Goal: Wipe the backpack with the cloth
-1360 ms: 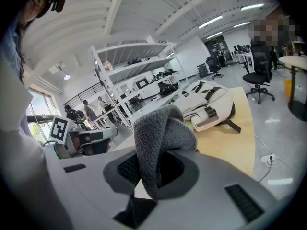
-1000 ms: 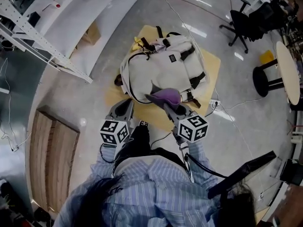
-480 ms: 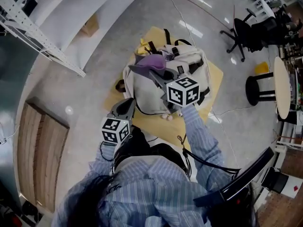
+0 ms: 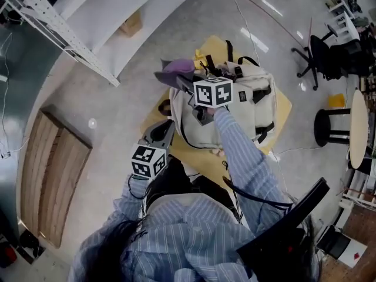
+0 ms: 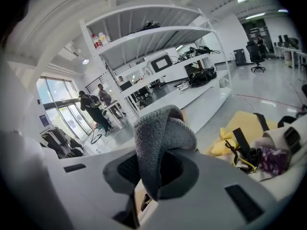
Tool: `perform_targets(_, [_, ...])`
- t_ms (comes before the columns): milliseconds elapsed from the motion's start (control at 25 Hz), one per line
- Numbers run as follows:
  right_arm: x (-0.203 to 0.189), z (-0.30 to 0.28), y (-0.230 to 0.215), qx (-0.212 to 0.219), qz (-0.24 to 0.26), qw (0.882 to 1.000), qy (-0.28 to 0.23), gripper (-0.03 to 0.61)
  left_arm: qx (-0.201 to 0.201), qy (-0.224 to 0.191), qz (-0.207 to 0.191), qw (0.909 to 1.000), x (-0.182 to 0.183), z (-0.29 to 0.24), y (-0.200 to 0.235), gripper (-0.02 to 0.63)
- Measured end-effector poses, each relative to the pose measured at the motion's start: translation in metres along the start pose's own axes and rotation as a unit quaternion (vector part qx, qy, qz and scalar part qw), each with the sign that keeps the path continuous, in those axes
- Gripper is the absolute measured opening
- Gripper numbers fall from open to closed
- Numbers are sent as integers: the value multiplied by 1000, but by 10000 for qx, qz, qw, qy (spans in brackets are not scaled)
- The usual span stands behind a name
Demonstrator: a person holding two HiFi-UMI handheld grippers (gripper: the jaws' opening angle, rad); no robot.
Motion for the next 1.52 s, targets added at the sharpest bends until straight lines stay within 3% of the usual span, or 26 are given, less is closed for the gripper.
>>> perform_targets(240, [-19,-22,-30,-421,0,9978,505,49,292,34,311,9991,-10,12,6,21])
perform_targets(600, [-1,0,-117,-1447,4,9876,600,49,26,186,134,9997,3,-21,5,21])
perform_targets(1160, [40,151,-266,-2913,-355,9560,32,49,-442,470,-148,9978,17,-75,-24,21])
perform_targets(1520, [35,232,-324,-3524,-745,9325,-271,49,-741,699,-314,9943,14,-95,-52,21])
Point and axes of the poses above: the fingertips, and each gripper's own axes: z backward along the fingers, y to its left, x out of its top, the point moved 5 cm from there along z, backward along the fingers, and after that the axes turned 3 degrees about -x, right-handed, at the moved point
